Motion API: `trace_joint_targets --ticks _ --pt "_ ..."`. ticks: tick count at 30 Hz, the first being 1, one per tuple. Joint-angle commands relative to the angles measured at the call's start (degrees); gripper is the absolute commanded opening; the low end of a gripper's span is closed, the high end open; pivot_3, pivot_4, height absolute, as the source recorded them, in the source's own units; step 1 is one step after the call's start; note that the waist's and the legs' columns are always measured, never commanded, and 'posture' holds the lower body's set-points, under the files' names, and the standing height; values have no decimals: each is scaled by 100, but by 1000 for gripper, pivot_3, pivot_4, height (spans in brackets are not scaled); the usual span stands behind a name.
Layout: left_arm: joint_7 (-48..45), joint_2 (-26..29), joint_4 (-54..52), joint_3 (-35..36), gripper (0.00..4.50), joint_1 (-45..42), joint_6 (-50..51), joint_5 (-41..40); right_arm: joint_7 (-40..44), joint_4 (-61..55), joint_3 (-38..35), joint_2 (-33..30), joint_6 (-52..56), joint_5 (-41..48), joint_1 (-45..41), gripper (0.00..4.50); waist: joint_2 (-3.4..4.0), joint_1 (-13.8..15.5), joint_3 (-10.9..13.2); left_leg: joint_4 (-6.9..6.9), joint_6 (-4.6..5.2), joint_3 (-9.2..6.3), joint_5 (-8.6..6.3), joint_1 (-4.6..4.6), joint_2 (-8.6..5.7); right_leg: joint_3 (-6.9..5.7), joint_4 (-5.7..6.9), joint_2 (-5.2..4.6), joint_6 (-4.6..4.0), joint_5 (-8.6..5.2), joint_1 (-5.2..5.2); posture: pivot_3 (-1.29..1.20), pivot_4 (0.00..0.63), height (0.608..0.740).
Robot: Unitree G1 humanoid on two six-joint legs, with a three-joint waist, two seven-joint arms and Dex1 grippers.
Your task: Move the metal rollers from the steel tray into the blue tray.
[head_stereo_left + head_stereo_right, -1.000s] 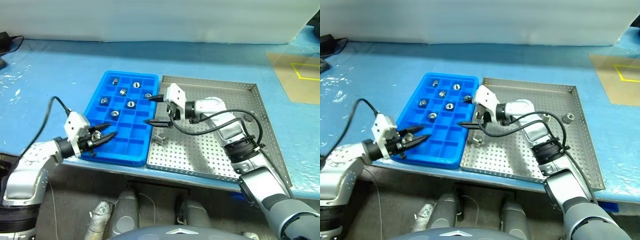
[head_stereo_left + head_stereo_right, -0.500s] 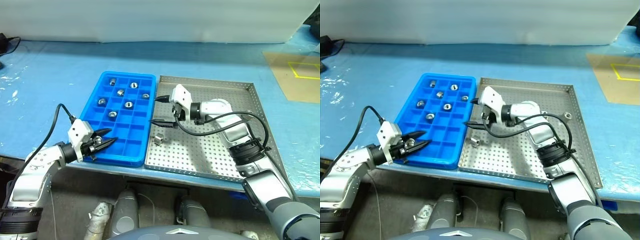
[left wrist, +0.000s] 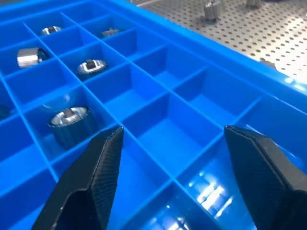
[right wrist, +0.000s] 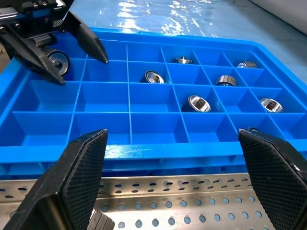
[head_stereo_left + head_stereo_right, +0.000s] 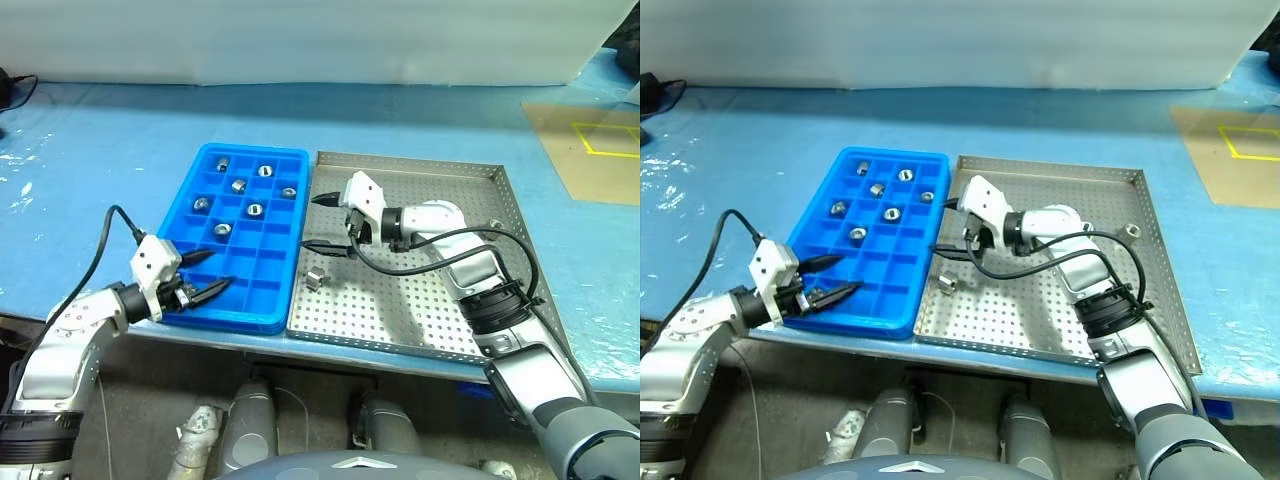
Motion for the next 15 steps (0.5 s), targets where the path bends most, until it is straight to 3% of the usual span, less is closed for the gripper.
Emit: trace_joint_targets --ticks 1,10,15 --pt "40 157 -137 362 3588 -304 125 -333 -46 -227 -125 0 -24 -1 -2 4500 0 -1 0 0 0 0 0 0 0 0 1 0 -1 0 0 75 150 740" --pt "-255 854 256 835 3588 -1479 670 -943 -145 -273 -139 1 -10 -24 68 4500 -1 -9 0 2 -18 2 11 1 3 -2 16 3 -10 -6 -4 47 150 740" --pt "-393 984 358 715 3588 -1926 763 -1031 -246 -311 -162 54 -9 -24 109 4500 -1 -10 0 2 -28 2 17 0 2 -1 16 4 -12 -7 -5 30 150 740"
